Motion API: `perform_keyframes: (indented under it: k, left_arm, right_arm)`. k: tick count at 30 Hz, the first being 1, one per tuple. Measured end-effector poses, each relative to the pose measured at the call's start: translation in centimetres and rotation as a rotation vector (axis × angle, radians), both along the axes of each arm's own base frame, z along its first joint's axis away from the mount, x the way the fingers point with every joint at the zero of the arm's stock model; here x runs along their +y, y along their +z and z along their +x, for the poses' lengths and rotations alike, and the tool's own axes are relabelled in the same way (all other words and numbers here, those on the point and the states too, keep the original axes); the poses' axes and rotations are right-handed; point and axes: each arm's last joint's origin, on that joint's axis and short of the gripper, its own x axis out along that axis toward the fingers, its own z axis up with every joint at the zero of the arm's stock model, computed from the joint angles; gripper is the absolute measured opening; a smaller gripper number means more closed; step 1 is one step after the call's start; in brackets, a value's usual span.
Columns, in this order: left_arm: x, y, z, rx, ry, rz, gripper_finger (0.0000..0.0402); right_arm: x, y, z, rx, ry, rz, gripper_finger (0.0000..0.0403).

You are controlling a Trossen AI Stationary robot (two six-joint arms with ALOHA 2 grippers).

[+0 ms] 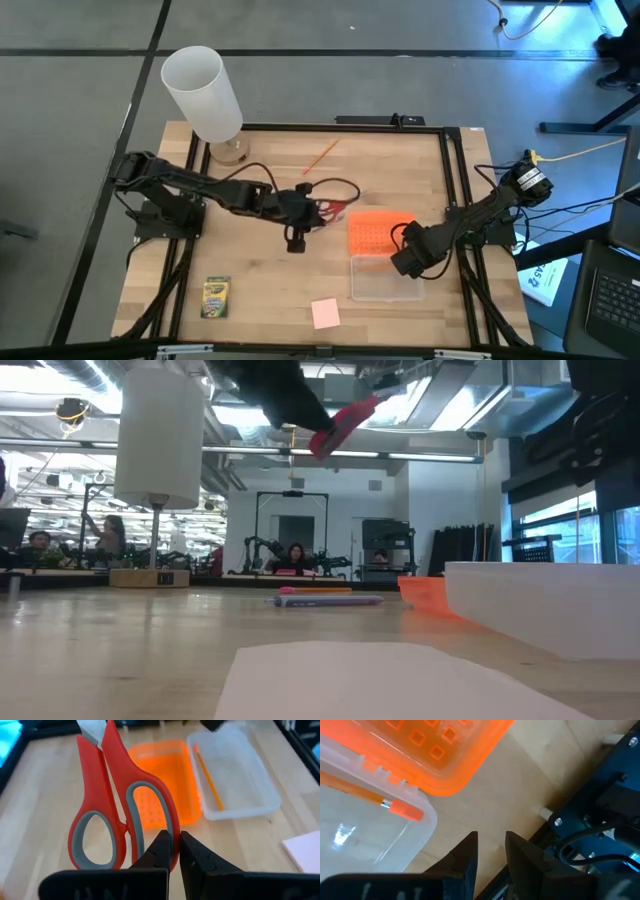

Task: Pack school essentials
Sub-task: Put the red scissors into the orange supply box

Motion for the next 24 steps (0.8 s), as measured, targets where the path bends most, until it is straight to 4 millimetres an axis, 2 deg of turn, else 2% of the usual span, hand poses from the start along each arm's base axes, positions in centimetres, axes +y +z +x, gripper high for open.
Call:
perform_keyframes:
  k: [4, 13, 24]
  left_arm:
    - [0.6, -0.4, -0.1, 0.040, 0.021, 0.007, 0.0009]
    - [0.6, -0.4, -0.2, 0.044, 0.019, 0.006, 0.0009]
    - [0.6, -0.4, -0.2, 0.046, 0.020, 0.005, 0.0009]
  right_arm:
    - [0.4, -0.3, 0.2, -0.039, 0.009, 0.025, 0.0101]
    - [0.4, -3.1, -0.3, -0.110, 0.021, 0.075, 0.0101]
    - [0.6, -3.4, 0.6, -0.217, 0.019, 0.096, 0.0101]
